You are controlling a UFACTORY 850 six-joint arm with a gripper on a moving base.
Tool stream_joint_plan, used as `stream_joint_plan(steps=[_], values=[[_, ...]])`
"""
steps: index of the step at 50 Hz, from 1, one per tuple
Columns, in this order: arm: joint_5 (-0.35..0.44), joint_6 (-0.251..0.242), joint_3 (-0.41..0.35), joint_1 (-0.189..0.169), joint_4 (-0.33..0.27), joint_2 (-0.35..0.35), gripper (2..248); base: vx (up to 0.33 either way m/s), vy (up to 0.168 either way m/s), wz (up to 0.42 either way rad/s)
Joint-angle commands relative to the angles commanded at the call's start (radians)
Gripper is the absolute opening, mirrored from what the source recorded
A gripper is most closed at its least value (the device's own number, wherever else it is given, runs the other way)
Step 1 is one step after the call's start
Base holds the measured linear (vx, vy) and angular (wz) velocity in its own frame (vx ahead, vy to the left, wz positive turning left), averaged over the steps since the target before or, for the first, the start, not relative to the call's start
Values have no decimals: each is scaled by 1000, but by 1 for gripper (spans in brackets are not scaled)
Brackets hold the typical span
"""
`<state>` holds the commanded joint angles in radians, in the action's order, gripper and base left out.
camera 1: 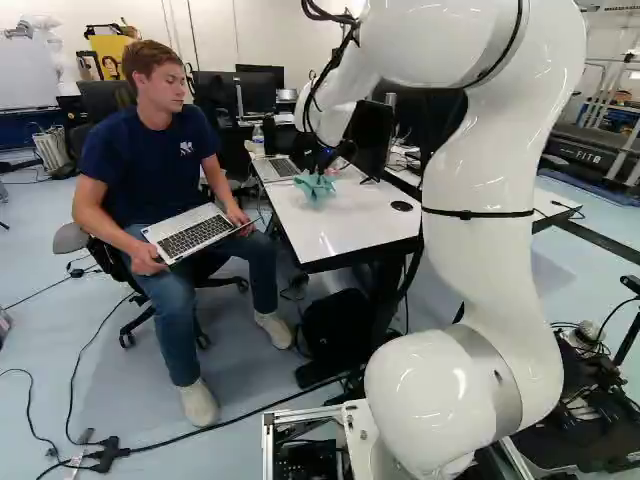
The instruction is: Clean the table with the green towel
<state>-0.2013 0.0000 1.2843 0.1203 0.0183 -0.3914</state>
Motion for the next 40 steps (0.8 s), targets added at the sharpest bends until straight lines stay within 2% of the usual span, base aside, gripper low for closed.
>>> stream_joint_plan(steps=[16, 40], values=[[0, 0, 21, 35, 0, -35, 39, 0, 0, 0], [0, 0, 32, 39, 0, -91, 39, 0, 0, 0]])
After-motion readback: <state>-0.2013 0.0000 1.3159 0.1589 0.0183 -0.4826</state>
